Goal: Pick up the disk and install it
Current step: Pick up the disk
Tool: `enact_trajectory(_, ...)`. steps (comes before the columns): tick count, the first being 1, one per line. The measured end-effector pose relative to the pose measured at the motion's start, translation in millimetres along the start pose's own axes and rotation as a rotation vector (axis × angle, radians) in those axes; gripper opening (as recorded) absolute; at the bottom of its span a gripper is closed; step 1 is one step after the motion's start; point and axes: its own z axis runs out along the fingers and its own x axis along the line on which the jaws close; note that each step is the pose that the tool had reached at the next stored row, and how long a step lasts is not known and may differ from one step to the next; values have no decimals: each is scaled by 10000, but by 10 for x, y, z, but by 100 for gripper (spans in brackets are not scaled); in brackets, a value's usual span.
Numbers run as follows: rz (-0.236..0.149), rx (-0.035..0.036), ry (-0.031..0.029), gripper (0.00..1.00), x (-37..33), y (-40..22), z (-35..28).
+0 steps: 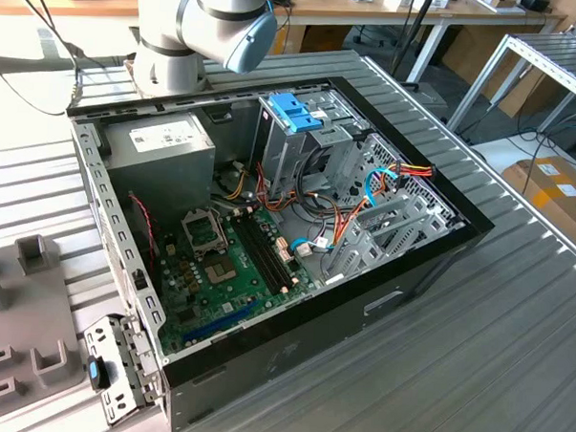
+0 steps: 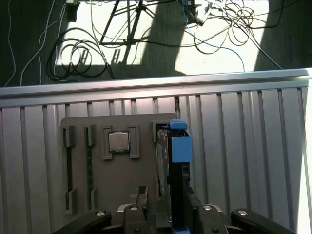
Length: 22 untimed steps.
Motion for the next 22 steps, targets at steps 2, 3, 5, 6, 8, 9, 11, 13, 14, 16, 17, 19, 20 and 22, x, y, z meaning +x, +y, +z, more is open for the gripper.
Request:
enact_trajectory(2,0,0,0,42,0,1,4)
enact_trajectory(3,0,0,0,42,0,2,8)
enact_trajectory(5,0,0,0,42,0,2,12)
enact_trajectory(6,0,0,0,42,0,2,14)
enact_trajectory(8,0,-1,0,42,1,2,18)
enact_trajectory(9,0,0,0,42,1,2,20)
enact_trajectory(11,1,-1,0,42,1,2,26)
enact_trajectory(13,0,0,0,42,1,2,34)
enact_trajectory(14,0,0,0,42,1,2,36)
enact_trajectory(16,0,0,0,42,0,3,40)
enact_trajectory(17,1,0,0,42,1,4,43)
enact_trajectory(19,1,0,0,42,2,21,53)
enact_trajectory(20,0,1,0,42,4,35,58)
enact_trajectory(22,1,0,0,42,5,50,61)
